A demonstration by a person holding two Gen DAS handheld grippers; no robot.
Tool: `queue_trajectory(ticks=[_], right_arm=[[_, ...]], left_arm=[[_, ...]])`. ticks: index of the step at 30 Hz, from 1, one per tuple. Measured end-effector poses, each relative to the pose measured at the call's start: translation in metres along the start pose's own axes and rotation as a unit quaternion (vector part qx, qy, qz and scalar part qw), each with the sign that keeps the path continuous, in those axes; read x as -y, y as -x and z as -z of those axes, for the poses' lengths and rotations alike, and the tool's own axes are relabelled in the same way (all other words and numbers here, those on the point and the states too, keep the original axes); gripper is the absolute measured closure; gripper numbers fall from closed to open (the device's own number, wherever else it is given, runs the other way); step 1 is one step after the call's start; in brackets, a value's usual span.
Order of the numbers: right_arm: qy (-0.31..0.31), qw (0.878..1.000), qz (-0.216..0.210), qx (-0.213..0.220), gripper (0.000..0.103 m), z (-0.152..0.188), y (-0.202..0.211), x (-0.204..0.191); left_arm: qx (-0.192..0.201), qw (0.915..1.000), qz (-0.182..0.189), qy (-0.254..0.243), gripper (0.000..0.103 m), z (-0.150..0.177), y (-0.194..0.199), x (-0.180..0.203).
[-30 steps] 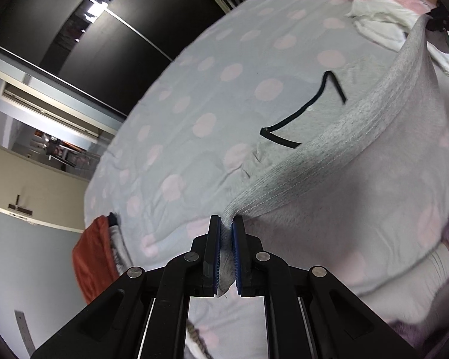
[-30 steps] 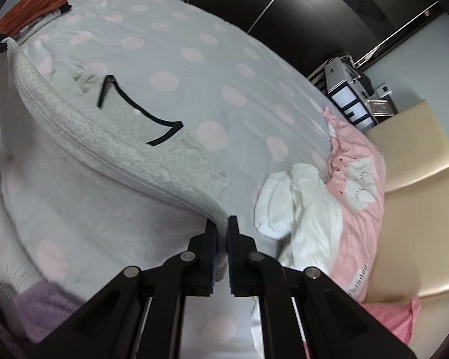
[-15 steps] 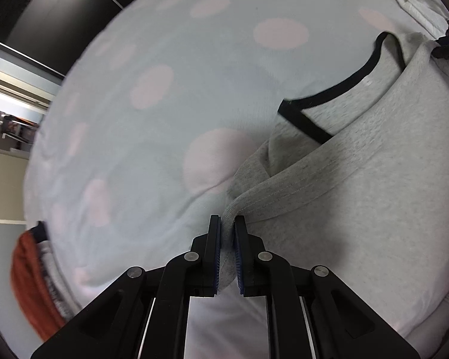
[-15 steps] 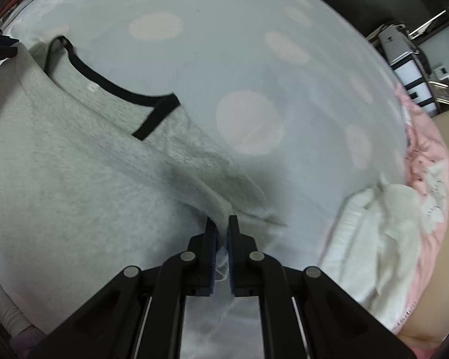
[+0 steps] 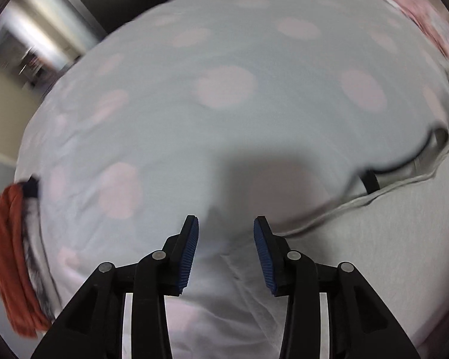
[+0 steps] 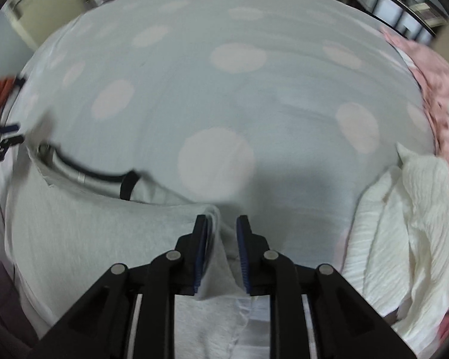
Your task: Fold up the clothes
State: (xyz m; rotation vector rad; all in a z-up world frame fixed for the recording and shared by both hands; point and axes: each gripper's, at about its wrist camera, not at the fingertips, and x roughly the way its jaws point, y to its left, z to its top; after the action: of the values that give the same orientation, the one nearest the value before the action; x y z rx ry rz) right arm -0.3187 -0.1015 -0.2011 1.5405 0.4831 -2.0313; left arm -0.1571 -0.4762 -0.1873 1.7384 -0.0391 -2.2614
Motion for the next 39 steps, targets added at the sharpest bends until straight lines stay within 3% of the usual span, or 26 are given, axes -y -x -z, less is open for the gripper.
queue_trajectory(ticks=[4, 9, 14, 18, 21, 26, 31, 37, 39], right_arm=[[-0.034, 0.999, 0.01, 0.026, 0.083, 0.006, 0.024, 0.009], [-0.08, 0.996, -0.018, 0.028, 0.083, 0.032, 0.054, 0.014], [-0.132, 0.988, -0.078, 0.035, 0.083, 0.089, 0.065, 0.001], [-0.196, 0.972, -0.125, 0.034, 0.083, 0.14, 0.054, -0.004], [-0.242, 0.96, -0.136, 0.029, 0.082, 0.174, 0.045, 0.0], [-0.295, 0.944, -0.144, 0.046, 0.071, 0.207, 0.035, 0.009], [-0.337, 0.925, -0.164, 0.07, 0.07, 0.229, 0.025, 0.015], [-0.374, 0.911, -0.16, 0.071, 0.071, 0.236, 0.017, 0.021], [-0.387, 0.911, -0.124, 0.07, 0.07, 0.242, 0.02, 0.023]], left_arm=[[0.014, 0.9995, 0.0, 0.028, 0.062, 0.008, 0.032, -0.011], [0.026, 0.9991, 0.019, 0.027, 0.062, 0.04, 0.068, -0.014], [0.031, 0.9978, 0.049, 0.031, 0.062, 0.095, 0.09, 0.001], [0.032, 0.9972, 0.063, 0.027, 0.062, 0.148, 0.093, 0.017], [0.026, 0.9954, 0.078, 0.049, 0.062, 0.179, 0.085, 0.022], [0.014, 0.9848, 0.123, 0.122, 0.062, 0.203, 0.064, 0.017], [-0.019, 0.9629, 0.185, 0.196, 0.064, 0.212, 0.033, 0.016], [-0.045, 0.9756, 0.125, 0.175, 0.067, 0.211, 0.019, 0.033], [-0.045, 0.978, 0.111, 0.171, 0.067, 0.21, 0.02, 0.037]])
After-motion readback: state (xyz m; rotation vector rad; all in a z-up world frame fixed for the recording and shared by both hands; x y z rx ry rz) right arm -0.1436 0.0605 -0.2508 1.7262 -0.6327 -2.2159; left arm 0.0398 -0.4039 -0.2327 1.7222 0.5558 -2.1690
